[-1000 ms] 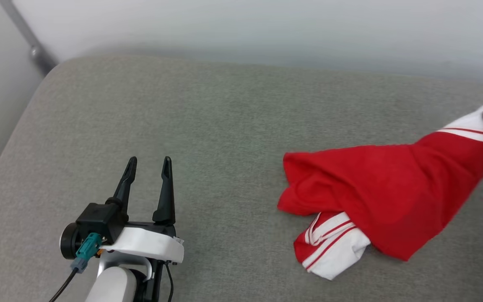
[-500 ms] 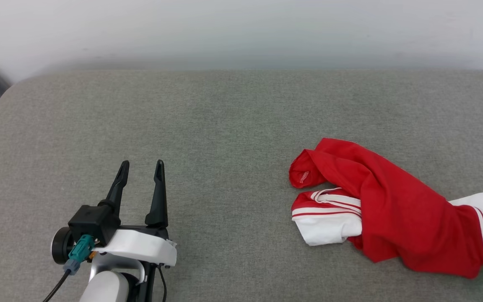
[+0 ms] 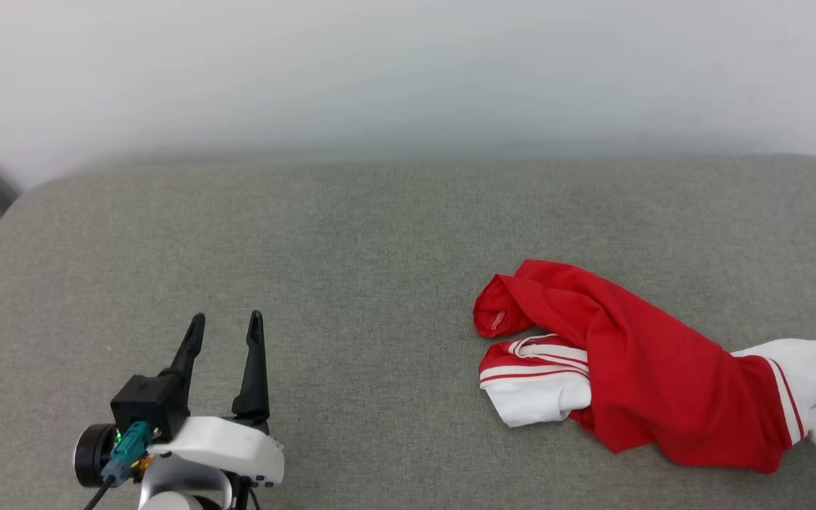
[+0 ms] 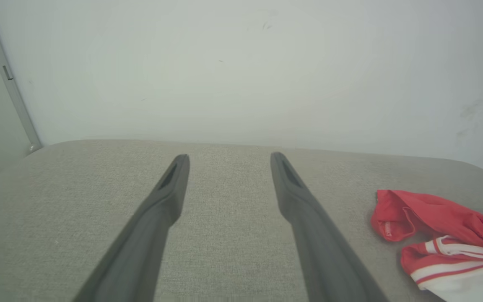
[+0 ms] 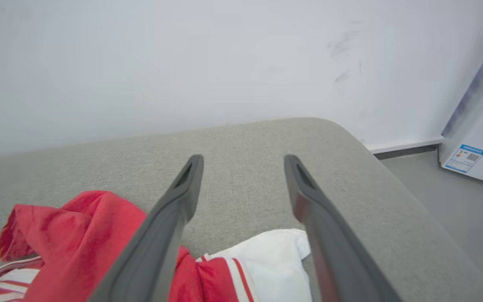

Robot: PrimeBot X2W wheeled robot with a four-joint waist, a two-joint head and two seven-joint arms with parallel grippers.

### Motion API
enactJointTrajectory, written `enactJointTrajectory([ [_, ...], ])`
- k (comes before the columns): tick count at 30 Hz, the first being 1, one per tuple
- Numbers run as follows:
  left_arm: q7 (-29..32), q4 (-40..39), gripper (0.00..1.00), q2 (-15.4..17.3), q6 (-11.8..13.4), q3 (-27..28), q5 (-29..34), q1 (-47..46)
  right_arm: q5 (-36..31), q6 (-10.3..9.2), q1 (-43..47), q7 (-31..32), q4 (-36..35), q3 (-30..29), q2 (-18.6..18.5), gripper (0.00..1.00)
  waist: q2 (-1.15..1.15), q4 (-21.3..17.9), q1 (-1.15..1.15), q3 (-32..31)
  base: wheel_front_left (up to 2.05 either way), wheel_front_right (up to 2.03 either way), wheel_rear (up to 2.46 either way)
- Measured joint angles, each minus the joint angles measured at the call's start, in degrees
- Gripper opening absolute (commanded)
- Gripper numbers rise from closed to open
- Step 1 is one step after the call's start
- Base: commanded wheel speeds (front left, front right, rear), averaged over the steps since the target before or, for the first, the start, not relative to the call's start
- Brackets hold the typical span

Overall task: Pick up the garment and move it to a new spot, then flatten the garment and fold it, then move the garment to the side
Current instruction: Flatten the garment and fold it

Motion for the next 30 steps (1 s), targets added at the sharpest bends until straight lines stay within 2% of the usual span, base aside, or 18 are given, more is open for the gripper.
enactJointTrajectory([
  [7, 1.9, -0.7, 1.0, 1.2, 0.7, -0.2, 0.0, 1.9, -1.6, 0.0, 6.6, -4.1, -9.0, 8.7, 2.5, 1.0, 0.0, 0.1, 0.0, -2.0, 0.0, 0.0, 0.0],
  [14, 3.4, -1.0, 1.0, 1.8, 1.3, -0.6, 0.0, 4.1, -2.6, 0.0, 13.8, -4.1, -17.0, 14.8, 6.2, 1.0, 0.0, -0.5, 0.0, -3.4, 0.0, 0.0, 0.0],
  [18, 4.2, -1.1, 1.0, 2.4, 1.3, -0.9, 0.0, 4.8, -3.1, 0.0, 17.1, -3.7, -19.9, 16.4, 8.0, 1.0, 0.0, -0.8, 0.0, -3.9, 0.0, 0.0, 0.0],
  [25, 5.5, -0.7, 1.0, 2.9, 1.1, -1.7, 0.0, 4.7, -3.1, 0.0, 18.0, -2.5, -21.9, 17.3, 8.6, 1.0, 0.0, -1.8, -0.01, -4.3, 0.0, 0.0, 0.0],
  [30, 8.5, 0.5, 1.0, 2.7, -1.8, -5.5, 0.4, 0.7, -3.1, 0.0, 18.0, -2.0, -22.3, 17.0, 8.7, 1.0, 0.0, -1.9, 0.0, -4.0, 0.0, 0.0, 0.0],
])
